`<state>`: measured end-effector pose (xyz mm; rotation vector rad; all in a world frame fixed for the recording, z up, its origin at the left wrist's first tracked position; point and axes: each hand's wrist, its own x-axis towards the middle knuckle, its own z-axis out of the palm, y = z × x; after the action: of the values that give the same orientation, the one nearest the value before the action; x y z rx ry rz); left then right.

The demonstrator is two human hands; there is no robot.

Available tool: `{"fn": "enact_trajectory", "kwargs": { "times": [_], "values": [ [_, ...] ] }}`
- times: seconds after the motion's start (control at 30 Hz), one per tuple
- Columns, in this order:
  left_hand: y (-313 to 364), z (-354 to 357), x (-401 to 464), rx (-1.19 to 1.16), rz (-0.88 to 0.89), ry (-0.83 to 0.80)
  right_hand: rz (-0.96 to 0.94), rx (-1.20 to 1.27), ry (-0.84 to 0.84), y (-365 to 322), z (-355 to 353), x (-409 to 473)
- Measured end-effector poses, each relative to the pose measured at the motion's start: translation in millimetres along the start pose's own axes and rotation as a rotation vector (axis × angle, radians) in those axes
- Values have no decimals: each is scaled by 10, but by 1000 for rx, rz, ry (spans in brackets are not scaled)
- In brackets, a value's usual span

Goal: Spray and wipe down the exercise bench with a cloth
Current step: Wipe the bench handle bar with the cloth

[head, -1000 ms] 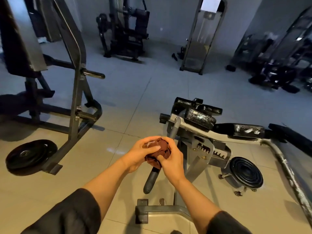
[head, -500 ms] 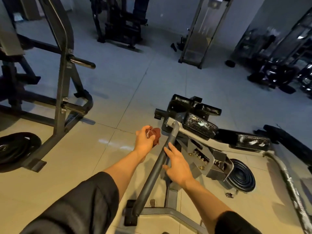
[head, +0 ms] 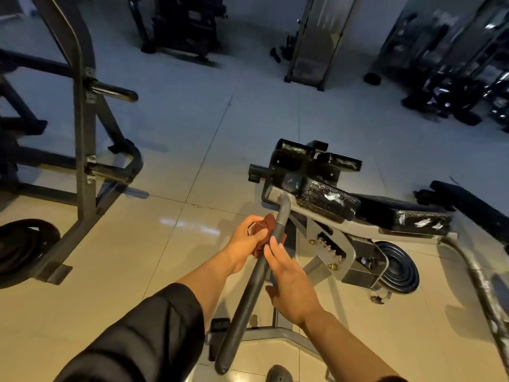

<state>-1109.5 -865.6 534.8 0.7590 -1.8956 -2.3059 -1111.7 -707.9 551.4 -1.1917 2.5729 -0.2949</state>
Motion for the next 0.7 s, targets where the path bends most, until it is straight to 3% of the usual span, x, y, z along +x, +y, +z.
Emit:
{"fn": "enact_trajectory", "kwargs": {
  "times": [0.2, 0.5, 0.7],
  "values": [
    [31, -18, -77, 81, 69, -8, -16, -13, -7, 18, -61, -10],
    [-48, -57, -325, 255, 149, -24, -26, 193, 87, 116, 90, -276],
    [-305, -130, -619, 373, 235, 2, -3, 300, 55, 97, 178, -347]
  ]
}}
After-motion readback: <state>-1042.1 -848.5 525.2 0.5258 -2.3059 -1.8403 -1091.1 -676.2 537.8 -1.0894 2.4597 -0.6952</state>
